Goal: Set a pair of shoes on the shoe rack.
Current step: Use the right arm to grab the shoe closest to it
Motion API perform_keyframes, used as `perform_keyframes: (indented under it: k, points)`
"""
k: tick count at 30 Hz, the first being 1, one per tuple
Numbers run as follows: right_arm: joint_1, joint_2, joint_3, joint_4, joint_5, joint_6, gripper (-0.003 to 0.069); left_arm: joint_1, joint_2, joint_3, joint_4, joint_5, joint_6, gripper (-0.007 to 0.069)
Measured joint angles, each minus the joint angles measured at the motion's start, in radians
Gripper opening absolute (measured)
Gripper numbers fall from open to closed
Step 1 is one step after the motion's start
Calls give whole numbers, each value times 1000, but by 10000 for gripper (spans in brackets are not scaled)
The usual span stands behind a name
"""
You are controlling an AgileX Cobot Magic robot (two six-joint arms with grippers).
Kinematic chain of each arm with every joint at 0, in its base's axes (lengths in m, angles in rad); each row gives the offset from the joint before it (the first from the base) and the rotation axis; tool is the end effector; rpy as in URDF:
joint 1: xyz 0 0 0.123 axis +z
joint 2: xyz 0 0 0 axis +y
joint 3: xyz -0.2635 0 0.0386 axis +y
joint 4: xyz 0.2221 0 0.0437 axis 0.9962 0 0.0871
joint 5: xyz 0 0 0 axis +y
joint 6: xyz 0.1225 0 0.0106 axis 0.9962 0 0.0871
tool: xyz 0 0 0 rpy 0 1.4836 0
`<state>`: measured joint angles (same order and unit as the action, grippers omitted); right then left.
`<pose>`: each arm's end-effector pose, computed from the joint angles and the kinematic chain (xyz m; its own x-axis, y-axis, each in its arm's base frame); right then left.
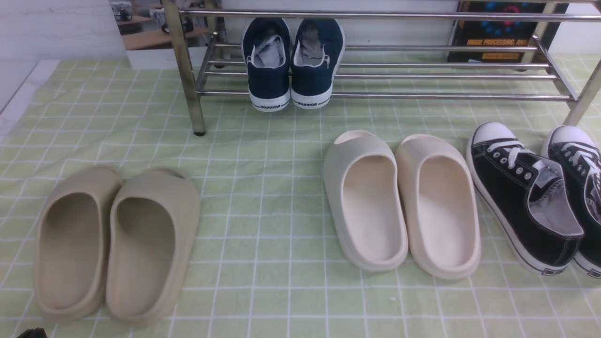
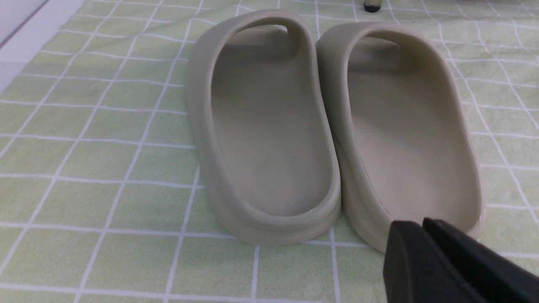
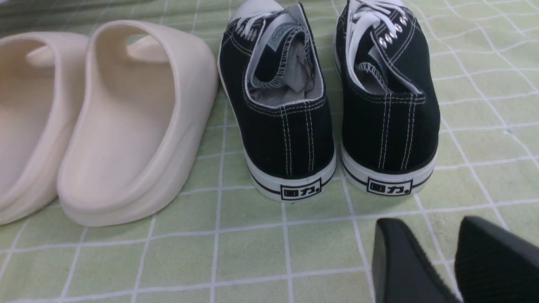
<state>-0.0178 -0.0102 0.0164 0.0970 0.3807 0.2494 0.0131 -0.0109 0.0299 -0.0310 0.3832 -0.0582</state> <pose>0.0760 0.0031 0.1650 -0.2824 0.3379 -0.8978 0.0821 0.9410 0.3283 0.0759 -0.0004 0.1600 -0.3083 -0.0909 -0.9469 -0.0290 0.9959 -0.0862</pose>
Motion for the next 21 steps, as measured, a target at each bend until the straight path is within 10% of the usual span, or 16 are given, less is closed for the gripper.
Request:
perform_keyframes:
  k: [15,21]
  points:
    - [0,0,1,181,-2,101,239,0,0,0,0,0,0,60]
    - [0,0,9,529,-7,292,239,0,0,0,0,0,0,67]
